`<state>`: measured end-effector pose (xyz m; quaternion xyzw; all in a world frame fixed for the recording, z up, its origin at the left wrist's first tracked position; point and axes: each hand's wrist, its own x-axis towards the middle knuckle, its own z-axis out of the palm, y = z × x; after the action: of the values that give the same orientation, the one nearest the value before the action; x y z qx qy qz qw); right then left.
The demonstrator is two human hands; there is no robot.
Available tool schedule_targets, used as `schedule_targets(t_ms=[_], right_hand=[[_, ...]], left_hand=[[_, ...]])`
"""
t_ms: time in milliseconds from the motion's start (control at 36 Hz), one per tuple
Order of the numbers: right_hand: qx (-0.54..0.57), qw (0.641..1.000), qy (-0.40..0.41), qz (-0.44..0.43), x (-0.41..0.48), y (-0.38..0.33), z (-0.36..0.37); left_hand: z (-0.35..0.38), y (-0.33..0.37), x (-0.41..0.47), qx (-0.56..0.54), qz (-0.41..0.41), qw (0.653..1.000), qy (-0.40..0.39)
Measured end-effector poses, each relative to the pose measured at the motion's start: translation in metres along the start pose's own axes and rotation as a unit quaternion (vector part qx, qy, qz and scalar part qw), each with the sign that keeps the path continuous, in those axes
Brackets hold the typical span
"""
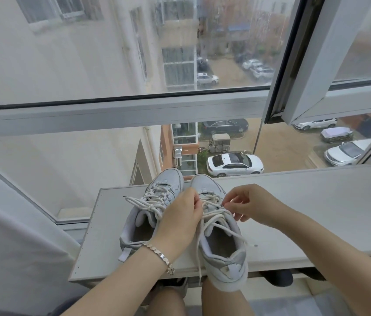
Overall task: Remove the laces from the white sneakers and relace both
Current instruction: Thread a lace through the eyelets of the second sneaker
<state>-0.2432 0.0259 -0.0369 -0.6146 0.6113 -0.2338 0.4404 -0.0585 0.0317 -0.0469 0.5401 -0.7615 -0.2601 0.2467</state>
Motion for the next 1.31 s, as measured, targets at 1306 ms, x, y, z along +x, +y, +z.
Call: schedule_targets(t_ms=[1306], right_hand=[[-0.042, 0.991, -0.123, 0.010, 0.005, -0.008, 0.004]], left_hand=[[0.018, 0.006, -0.014, 0.081, 0.102, 0.986, 0.100]])
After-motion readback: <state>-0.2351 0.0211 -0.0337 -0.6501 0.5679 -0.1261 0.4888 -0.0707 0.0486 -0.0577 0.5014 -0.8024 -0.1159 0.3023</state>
